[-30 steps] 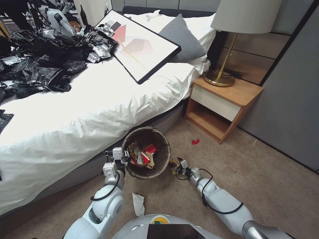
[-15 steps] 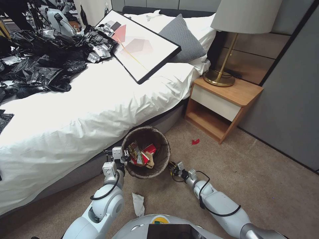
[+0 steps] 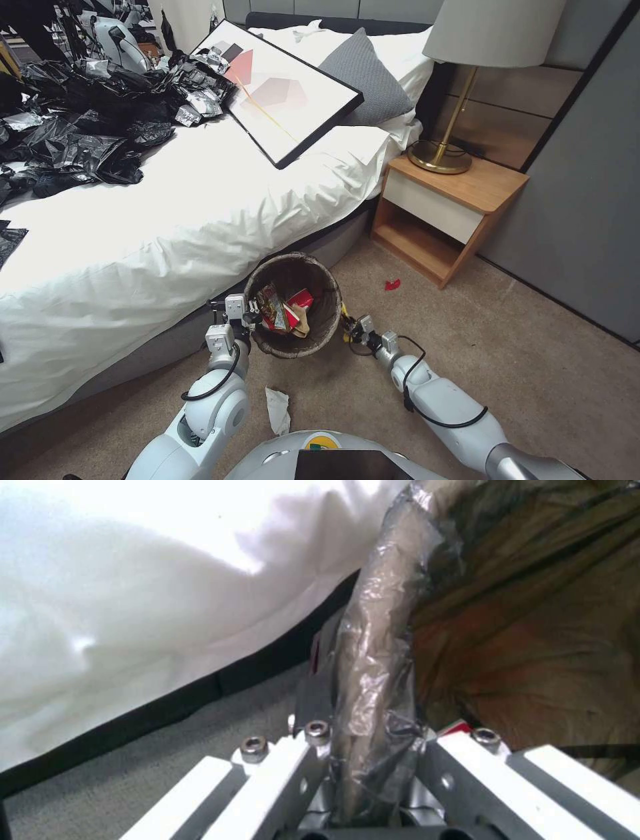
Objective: Pick up the trash bin, then pick up the garbage from the floor and place it into the trash bin.
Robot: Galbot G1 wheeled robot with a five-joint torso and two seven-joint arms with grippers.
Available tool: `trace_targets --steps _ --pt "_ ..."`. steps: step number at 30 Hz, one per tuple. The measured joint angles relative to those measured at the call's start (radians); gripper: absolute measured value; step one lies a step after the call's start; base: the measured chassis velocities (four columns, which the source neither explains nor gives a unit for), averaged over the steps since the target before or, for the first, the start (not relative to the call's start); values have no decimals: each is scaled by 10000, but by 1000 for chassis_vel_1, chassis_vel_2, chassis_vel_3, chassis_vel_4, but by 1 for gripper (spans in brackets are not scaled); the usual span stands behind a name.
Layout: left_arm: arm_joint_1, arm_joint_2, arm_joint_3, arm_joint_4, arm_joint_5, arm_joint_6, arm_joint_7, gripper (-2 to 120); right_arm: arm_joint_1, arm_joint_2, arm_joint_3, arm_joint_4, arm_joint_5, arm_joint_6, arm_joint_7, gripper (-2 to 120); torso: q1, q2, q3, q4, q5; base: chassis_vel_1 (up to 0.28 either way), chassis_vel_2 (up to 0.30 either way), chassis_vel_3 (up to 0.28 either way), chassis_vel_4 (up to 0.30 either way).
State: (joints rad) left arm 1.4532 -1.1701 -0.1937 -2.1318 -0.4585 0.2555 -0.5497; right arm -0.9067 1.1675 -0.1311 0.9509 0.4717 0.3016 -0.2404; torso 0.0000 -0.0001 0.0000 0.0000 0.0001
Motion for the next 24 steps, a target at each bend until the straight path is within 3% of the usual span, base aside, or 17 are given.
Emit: trace_targets --steps 5,8,15,17,24 --pt "28 32 57 3 -8 -1 3 2 -170 -381 616 826 -260 -89 848 0 0 0 0 0 2 0 0 0 0" --pt "49 75 120 1 -94 11 17 2 -364 -998 1296 2292 -360 -215 2139 0 0 0 0 -1 0 0 0 0 0" --pt "84 101 268 0 -173 53 27 2 -511 -1347 1802 3782 -368 -367 3245 0 0 0 0 0 1 0 0 0 0" --pt "126 103 397 4 -174 82 56 2 -672 -1470 2277 4875 -355 -554 3896 0 0 0 0 2 0 0 0 0 0" --pt "208 136 488 -26 -239 143 101 2 -864 -1582 2938 6760 -567 -811 4777 0 0 0 0 1 -2 0 0 0 0"
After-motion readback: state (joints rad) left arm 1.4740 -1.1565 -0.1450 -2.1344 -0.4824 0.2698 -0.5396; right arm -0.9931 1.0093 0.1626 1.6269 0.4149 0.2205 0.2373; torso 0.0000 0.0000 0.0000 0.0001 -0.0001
